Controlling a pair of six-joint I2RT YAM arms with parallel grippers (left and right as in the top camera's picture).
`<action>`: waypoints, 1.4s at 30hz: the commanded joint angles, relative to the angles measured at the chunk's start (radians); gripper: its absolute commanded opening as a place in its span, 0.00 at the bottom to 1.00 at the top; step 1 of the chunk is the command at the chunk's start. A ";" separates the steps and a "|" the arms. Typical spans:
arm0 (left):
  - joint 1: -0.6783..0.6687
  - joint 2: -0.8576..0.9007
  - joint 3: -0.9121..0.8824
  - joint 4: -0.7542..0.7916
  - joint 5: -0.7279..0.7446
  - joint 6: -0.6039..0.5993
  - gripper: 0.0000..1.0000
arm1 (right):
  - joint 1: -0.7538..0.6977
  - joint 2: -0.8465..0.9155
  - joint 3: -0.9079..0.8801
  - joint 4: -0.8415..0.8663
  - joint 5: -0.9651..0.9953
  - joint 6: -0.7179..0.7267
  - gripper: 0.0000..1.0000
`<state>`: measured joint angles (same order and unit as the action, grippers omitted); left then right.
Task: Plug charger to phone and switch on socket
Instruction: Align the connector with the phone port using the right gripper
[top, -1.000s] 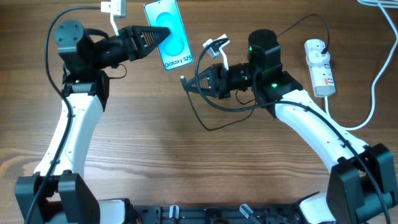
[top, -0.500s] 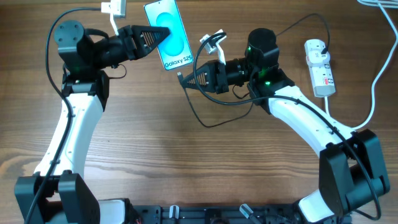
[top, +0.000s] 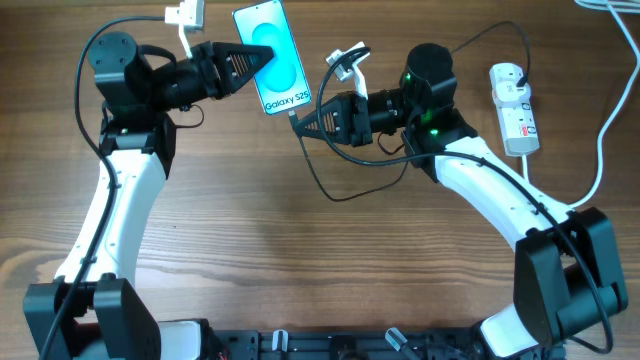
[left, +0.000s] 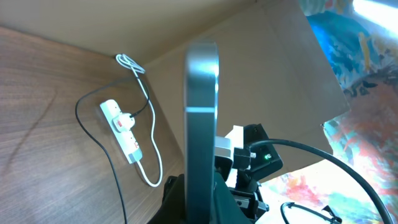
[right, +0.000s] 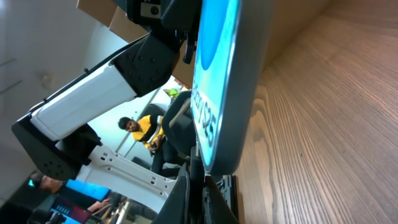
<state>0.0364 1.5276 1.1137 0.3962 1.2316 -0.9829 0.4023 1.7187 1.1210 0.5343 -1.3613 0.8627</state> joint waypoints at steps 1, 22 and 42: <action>-0.001 -0.009 0.016 0.003 0.009 -0.006 0.04 | -0.002 0.011 0.010 0.006 -0.003 0.005 0.04; -0.039 -0.009 0.016 0.004 0.028 0.010 0.04 | -0.001 0.011 0.010 0.009 0.060 0.028 0.04; -0.041 -0.009 0.016 -0.027 0.240 0.115 0.04 | -0.040 0.011 0.010 0.141 0.015 0.082 0.04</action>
<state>0.0139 1.5276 1.1324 0.3813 1.3346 -0.8993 0.3721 1.7252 1.1141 0.6533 -1.4338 0.9386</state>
